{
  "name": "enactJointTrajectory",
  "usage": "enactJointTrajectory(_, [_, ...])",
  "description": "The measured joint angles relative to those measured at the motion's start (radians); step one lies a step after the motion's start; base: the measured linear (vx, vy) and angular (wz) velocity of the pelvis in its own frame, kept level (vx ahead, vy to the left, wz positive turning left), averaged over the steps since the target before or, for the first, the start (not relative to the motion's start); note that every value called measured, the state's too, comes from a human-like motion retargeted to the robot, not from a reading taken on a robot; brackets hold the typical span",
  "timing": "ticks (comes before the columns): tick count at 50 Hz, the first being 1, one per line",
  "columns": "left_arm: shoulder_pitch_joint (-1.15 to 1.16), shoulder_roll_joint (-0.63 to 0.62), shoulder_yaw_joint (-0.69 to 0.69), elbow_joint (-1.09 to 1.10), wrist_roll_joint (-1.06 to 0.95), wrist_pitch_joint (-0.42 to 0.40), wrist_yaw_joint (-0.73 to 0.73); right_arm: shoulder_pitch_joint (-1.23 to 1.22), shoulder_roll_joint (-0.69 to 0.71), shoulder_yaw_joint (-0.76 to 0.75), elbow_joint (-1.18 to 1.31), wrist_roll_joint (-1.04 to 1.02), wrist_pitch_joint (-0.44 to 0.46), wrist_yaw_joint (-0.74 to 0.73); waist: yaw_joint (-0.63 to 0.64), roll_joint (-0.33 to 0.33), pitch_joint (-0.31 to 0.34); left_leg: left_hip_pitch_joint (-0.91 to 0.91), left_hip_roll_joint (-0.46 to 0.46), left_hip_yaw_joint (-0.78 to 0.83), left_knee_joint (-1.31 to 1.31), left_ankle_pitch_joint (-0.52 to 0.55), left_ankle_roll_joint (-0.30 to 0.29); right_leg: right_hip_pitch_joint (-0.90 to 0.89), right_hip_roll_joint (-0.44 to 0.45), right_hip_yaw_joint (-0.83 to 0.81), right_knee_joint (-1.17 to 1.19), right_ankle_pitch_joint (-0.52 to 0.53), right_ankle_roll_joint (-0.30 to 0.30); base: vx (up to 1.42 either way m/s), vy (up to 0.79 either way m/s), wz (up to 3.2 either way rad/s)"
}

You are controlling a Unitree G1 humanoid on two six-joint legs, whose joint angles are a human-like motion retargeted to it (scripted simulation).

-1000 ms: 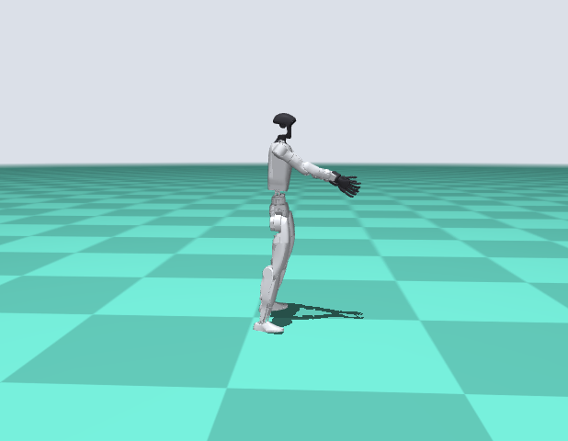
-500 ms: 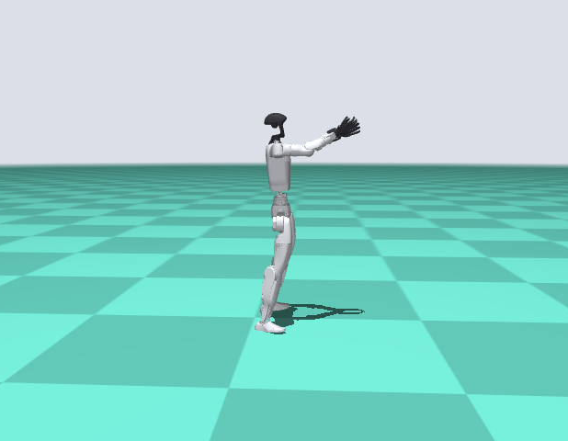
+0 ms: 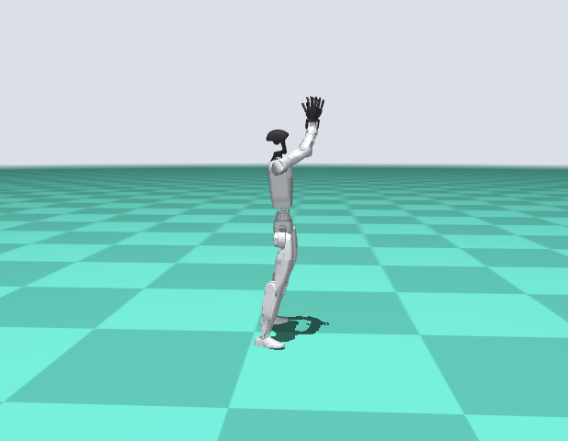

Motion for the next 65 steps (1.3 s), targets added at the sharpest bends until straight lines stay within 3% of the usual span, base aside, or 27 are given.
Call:
enactJointTrajectory(6, [0.452,-0.136,0.098,0.091,-0.166,0.065,-0.064,0.433,0.132,-0.069,0.099,0.130,0.062,0.032,-0.024,-0.004,0.040,0.017,-0.002,-0.001,0.008,0.001,0.015,0.014,-0.005,0.006,0.010,0.002,-0.006,-0.06,0.00,-0.02])
enactJointTrajectory(12, [0.820,-0.272,0.153,0.133,-0.442,0.161,0.008,0.733,0.272,-0.105,0.258,0.352,0.171,-0.024,-0.054,-0.011,0.210,0.004,-0.003,-0.005,0.021,0.010,0.034,0.001,-0.010,0.014,0.025,0.011,-0.031,-0.13,0.01,-0.01])
enactJointTrajectory(17, [1.035,-0.348,0.199,0.173,-0.400,0.157,0.000,0.906,0.352,-0.094,0.349,0.295,0.162,-0.027,-0.094,-0.021,0.301,-0.039,-0.010,-0.005,0.006,0.028,0.041,-0.056,-0.013,0.025,0.032,0.023,-0.053,-0.14,0.01,0.00])
enactJointTrajectory(23, [1.190,-0.448,0.268,0.266,-0.348,0.170,-0.027,1.063,0.414,-0.130,0.446,0.283,0.161,-0.005,-0.139,-0.012,0.328,-0.088,-0.026,-0.015,-0.036,0.051,0.033,-0.100,-0.014,0.011,0.004,0.040,-0.061,-0.07,0.01,0.14])
enactJointTrajectory(28, [1.247,-0.459,0.262,0.271,-0.405,0.181,-0.022,1.105,0.432,-0.116,0.476,0.331,0.165,-0.010,-0.185,-0.009,0.301,-0.098,-0.032,-0.036,-0.044,0.059,0.017,-0.088,-0.016,-0.017,-0.007,0.038,-0.063,0.02,0.00,0.25])
enactJointTrajectory(30, [1.224,-0.416,0.199,0.278,-0.288,0.236,-0.070,1.091,0.421,-0.082,0.458,0.326,0.179,0.033,-0.193,-0.009,0.271,-0.093,-0.031,-0.043,-0.038,0.056,0.012,-0.077,-0.018,-0.025,-0.002,0.031,-0.061,0.08,-0.02,0.18])
enactJointTrajectory(32, [1.173,-0.404,0.220,0.233,-0.423,0.182,-0.023,1.037,0.403,-0.078,0.433,0.376,0.152,-0.001,-0.189,-0.010,0.237,-0.083,-0.028,-0.047,-0.030,0.052,0.011,-0.061,-0.018,-0.031,0.003,0.025,-0.059,0.10,-0.02,0.09])
enactJointTrajectory(38, [0.870,-0.269,0.164,0.116,-0.421,0.129,-0.016,0.766,0.271,-0.035,0.273,0.347,0.130,0.018,-0.140,-0.005,0.108,-0.042,-0.016,-0.041,-0.008,0.029,0.016,-0.017,-0.013,-0.032,0.009,0.010,-0.037,0.13,-0.03,-0.07])
enactJointTrajectory(47, [0.294,-0.015,0.085,-0.121,-0.089,-0.021,0.005,0.265,0.041,-0.018,-0.085,0.060,0.000,0.032,-0.071,-0.006,-0.009,-0.009,-0.004,-0.004,-0.007,0.017,0.002,-0.008,-0.003,-0.003,0.002,0.002,-0.008,0.11,-0.02,-0.19])
enactJointTrajectory(56, [-0.035,0.079,-0.016,-0.213,0.134,-0.020,0.067,0.001,-0.064,0.006,-0.217,0.021,-0.078,0.085,-0.047,-0.020,-0.033,0.000,-0.001,0.008,-0.014,0.009,-0.008,-0.005,0.003,0.000,-0.007,-0.007,-0.003,0.07,0.00,-0.04])
enactJointTrajectory(62, [0.047,0.114,-0.052,-0.259,0.159,0.006,0.093,0.085,-0.072,0.025,-0.247,0.074,-0.088,0.109,-0.045,-0.024,-0.025,0.013,0.000,0.011,-0.001,0.002,-0.002,0.009,-0.001,0.002,0.001,-0.011,-0.003,0.00,0.00,0.00])
enactJointTrajectory(65, [0.168,0.140,-0.058,-0.281,0.118,0.015,0.035,0.193,-0.096,0.055,-0.269,0.117,-0.063,0.155,-0.045,-0.026,-0.016,0.021,0.001,0.012,0.008,-0.002,0.001,0.017,-0.004,0.005,0.006,-0.013,-0.003,0.00,0.00,0.00])
